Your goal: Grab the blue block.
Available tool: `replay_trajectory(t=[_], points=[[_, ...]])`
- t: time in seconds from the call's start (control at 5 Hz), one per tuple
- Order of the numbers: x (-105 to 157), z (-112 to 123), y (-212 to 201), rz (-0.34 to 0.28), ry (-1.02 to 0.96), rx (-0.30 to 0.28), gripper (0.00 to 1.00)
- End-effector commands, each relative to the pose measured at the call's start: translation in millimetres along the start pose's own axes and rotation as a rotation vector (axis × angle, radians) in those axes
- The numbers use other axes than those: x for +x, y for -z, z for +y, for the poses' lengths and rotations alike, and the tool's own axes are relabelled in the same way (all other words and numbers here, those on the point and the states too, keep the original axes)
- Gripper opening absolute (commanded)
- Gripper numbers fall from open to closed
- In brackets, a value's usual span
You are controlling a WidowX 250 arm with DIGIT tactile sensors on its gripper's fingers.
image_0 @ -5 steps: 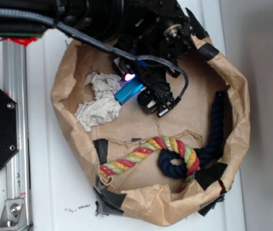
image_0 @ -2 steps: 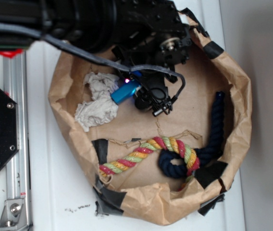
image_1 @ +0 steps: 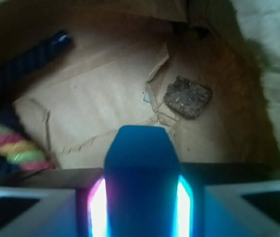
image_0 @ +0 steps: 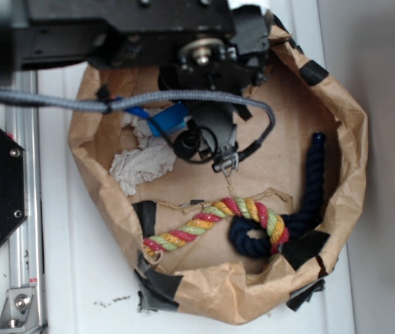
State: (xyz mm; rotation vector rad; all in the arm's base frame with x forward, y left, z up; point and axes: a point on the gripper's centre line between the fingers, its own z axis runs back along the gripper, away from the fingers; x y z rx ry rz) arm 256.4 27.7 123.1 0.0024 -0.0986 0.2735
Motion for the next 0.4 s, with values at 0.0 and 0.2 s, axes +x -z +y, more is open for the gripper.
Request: replay_trajectory(t=[0.0,0.2], points=[[1.7,-14.8,-24.1,-0.082,0.267,0.116,0.00],[3.6,-19.0,-20.3,-0.065,0.260,0.118,0.00]])
